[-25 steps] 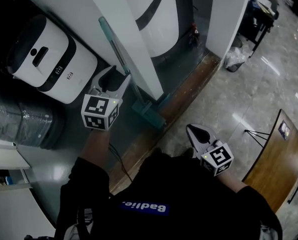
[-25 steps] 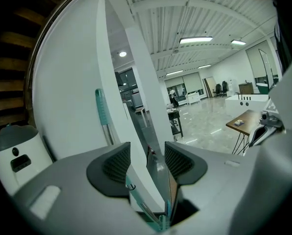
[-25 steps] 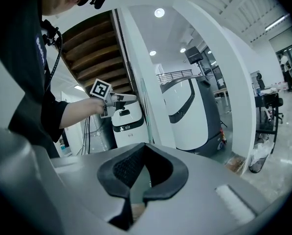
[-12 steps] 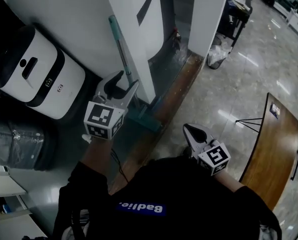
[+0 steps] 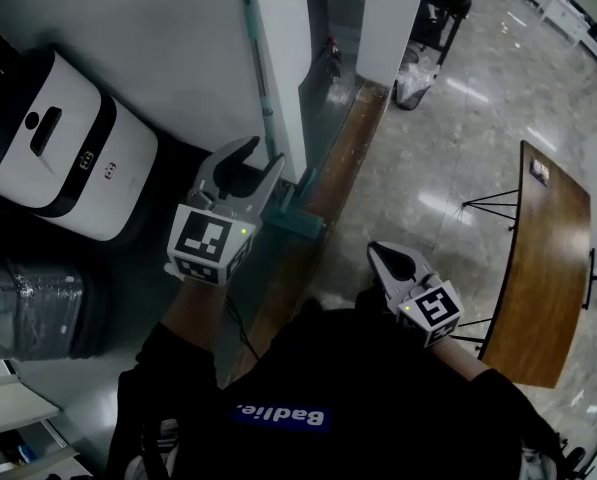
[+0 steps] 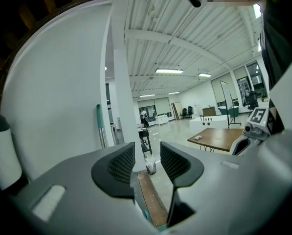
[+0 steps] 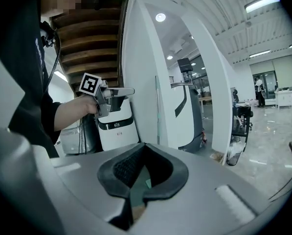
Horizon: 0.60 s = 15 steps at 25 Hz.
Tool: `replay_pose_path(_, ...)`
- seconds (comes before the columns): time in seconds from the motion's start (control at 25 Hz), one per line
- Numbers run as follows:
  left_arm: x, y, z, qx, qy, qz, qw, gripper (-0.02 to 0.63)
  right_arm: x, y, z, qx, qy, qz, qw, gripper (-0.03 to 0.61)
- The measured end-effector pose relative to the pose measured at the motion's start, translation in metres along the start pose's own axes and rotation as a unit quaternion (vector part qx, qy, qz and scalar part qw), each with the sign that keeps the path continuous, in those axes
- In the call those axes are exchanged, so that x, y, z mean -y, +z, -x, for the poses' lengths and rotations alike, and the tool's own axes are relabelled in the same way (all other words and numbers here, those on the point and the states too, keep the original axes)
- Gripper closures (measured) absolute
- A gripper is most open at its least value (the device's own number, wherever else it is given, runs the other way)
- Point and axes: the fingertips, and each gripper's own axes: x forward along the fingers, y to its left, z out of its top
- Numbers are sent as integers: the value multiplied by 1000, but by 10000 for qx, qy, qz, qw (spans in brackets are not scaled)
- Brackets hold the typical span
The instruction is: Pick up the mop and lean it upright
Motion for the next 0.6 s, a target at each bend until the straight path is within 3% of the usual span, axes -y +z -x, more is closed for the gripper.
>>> replay_pose_path(0.32, 39, 13, 28, 443, -211, 276, 9984, 500, -17, -5, 34, 20, -302, 39, 9995, 574)
replay_pose_path(0.6, 104, 28, 34, 484, -424, 311, 9974, 532, -13, -8, 80, 225, -432, 9, 9988, 574)
